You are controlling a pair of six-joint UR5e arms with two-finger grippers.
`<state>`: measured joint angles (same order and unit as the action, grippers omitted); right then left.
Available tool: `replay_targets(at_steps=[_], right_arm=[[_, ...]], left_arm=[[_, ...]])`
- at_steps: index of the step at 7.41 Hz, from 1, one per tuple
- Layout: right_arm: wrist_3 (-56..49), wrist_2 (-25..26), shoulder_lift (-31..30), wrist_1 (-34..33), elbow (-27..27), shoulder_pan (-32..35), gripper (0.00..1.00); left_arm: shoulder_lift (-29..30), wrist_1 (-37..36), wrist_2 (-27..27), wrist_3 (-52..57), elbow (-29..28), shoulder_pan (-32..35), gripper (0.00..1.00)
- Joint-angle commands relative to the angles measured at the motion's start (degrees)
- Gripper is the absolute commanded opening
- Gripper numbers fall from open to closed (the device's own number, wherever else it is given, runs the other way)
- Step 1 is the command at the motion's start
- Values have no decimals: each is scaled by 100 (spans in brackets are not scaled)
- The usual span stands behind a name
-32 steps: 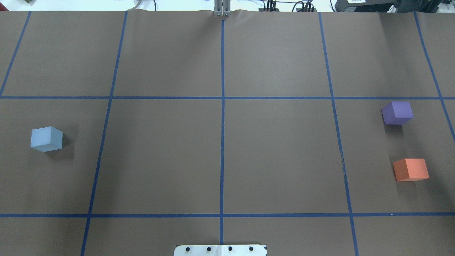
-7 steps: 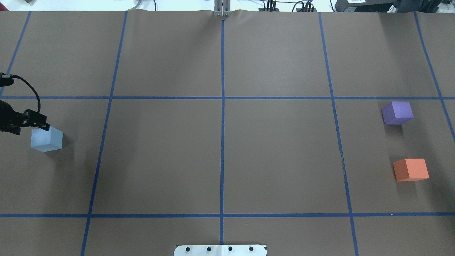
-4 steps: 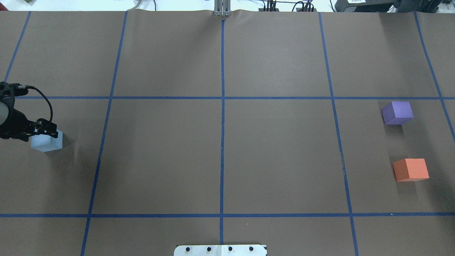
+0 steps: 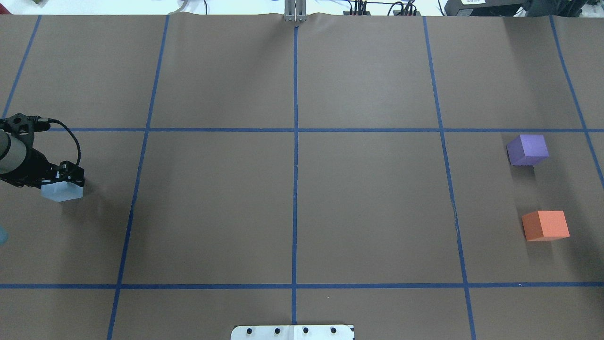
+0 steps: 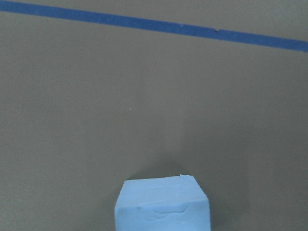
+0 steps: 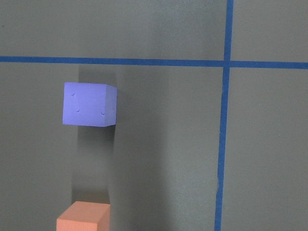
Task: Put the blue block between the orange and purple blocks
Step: 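Reach the left gripper down to the light blue cube and grasp it, then carry the light blue cube with the left gripper to the table center and release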
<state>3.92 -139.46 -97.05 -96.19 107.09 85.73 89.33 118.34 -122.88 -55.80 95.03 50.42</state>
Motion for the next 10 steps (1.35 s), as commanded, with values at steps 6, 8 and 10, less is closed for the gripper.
replay_targets(at_steps=[6, 8, 10], right_arm=[[-23, 7, 90, 12, 190, -12, 100], [-23, 7, 81, 12, 136, -4, 100], [-23, -11, 11, 3, 163, -4, 100]], left_arm=[[4025, -1997, 136, -1793, -125, -1312, 0], [5656, -1999, 1061, -1750, -1662, -2034, 0], [6805, -1912, 1484, -1750, -3196, -2360, 0]])
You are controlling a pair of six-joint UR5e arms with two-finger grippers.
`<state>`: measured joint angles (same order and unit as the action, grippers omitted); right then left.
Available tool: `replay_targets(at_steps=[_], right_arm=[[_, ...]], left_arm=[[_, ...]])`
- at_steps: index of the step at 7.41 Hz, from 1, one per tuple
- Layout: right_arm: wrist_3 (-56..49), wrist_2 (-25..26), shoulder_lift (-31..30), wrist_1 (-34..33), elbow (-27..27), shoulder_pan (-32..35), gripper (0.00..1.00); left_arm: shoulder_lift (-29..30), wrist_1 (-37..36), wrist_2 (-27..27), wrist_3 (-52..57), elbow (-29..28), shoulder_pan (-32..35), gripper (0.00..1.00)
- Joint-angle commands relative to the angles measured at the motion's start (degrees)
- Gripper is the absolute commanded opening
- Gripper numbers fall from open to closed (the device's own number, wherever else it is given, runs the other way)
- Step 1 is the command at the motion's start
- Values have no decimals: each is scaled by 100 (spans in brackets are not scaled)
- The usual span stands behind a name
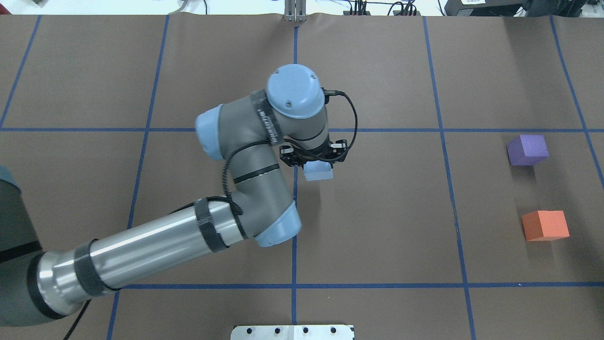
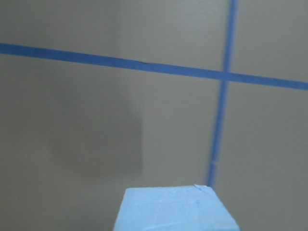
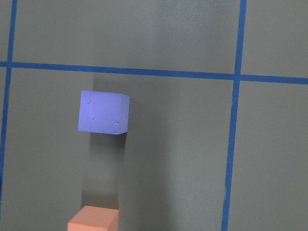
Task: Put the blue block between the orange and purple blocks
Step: 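Carry the light blue cube with the left gripper to the table center and release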
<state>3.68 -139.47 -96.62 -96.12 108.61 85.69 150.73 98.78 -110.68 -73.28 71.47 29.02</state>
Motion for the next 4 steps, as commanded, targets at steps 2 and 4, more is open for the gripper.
replay_targets(at_steps=[2, 4], right_arm=[[-17, -176, -49, 5, 20, 0, 100], [-8, -168, -23, 5, 46, 0, 100]], left_arm=[[799, 36, 579, -37, -1072, -624, 0], [1125, 27, 714, -46, -1407, -740, 6]])
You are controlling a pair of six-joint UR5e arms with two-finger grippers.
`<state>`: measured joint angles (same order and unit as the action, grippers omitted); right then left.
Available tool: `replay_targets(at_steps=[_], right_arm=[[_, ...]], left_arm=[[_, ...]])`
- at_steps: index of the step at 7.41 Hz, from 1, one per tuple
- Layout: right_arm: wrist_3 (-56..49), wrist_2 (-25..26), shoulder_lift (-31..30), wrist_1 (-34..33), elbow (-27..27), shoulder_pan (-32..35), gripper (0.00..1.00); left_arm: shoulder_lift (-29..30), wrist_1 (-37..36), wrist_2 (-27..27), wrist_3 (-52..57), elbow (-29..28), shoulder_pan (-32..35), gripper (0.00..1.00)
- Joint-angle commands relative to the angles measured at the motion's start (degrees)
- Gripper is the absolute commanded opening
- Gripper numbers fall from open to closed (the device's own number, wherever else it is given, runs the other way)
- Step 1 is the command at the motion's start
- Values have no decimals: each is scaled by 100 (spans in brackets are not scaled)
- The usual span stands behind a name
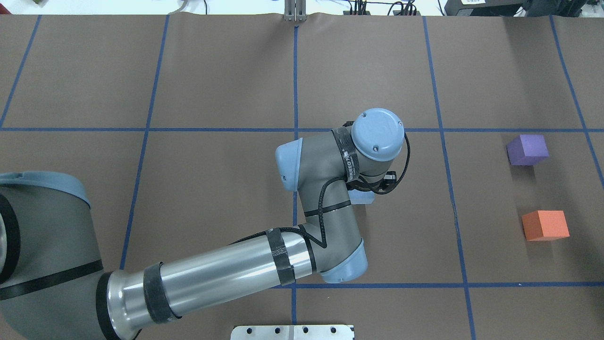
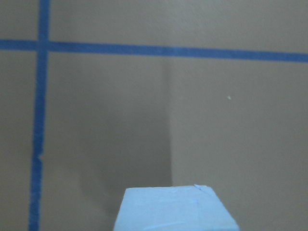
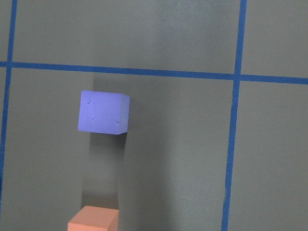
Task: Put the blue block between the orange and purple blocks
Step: 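Carry the light blue cube with the left gripper to the table center and release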
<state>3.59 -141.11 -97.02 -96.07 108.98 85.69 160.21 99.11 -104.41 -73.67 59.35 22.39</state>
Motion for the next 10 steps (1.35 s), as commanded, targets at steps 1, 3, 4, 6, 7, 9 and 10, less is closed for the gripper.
replay_targets(at_steps=[1, 3, 4, 6, 7, 9, 10], right_arm=[[2, -13, 34, 0, 44, 0, 100], [-7, -92, 78, 114, 70, -35, 100], [71, -101, 44, 828, 18, -148, 100], [107, -110, -1, 1064, -88, -158, 100], [116, -110, 52, 1064, -53, -158, 100], [1548, -75, 471, 1064, 53, -630, 100], [2462, -49, 787, 1099, 79, -998, 100]], left_arm=[[169, -14, 96, 2, -213, -76, 26], [169, 3, 297, -6, -231, -181, 74], [169, 3, 307, 2, -213, -182, 83], [160, -40, 307, -24, -178, -173, 100], [169, -84, 281, -42, -47, -130, 100], [-216, -1088, 228, -33, 1466, 203, 100], [-601, -1504, 62, -7, 2258, 448, 100]])
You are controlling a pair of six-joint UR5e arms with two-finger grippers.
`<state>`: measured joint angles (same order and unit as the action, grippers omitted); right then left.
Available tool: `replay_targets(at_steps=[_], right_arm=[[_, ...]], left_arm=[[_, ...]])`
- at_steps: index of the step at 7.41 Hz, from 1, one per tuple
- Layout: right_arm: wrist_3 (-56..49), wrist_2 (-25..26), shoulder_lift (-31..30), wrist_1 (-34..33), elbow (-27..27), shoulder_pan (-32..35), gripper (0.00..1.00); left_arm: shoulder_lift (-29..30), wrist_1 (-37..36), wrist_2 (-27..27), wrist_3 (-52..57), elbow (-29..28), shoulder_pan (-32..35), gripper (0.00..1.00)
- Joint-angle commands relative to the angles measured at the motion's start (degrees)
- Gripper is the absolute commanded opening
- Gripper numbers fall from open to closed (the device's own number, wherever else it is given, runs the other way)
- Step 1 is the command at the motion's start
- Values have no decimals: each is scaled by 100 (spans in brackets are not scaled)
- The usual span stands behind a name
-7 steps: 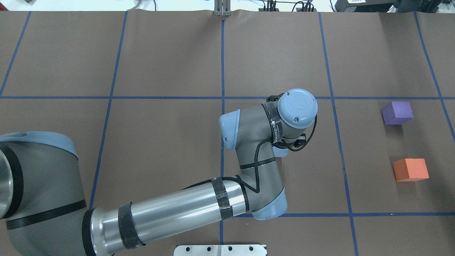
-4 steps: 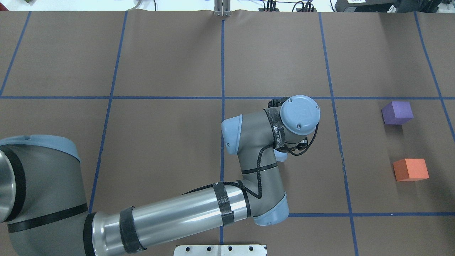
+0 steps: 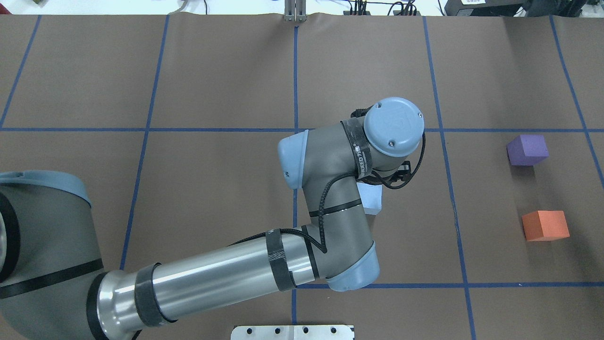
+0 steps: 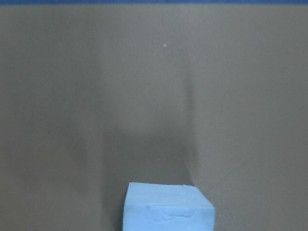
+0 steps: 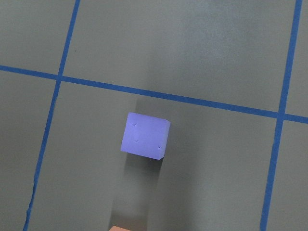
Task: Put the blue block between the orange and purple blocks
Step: 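Carry the light blue cube with the left gripper to the table center and release, then lift the left gripper away while the right gripper moves toward the cube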
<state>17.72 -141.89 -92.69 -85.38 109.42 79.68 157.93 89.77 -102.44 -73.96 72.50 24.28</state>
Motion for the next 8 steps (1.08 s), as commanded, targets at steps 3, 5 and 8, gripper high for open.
replay_targets(at_steps=[3, 5, 8], right_arm=[[4054, 1175, 1093, 784, 280, -2142, 100], [5768, 2553, 1672, 777, 308, -3566, 99], [6392, 3633, 2219, 707, 97, -4750, 93]], left_arm=[[-2611, -452, -950, 738, 2888, 1322, 100], [-3607, 99, -1740, 1451, 3156, 2130, 100], [-4060, 568, -1946, 1806, 3069, 2441, 100]])
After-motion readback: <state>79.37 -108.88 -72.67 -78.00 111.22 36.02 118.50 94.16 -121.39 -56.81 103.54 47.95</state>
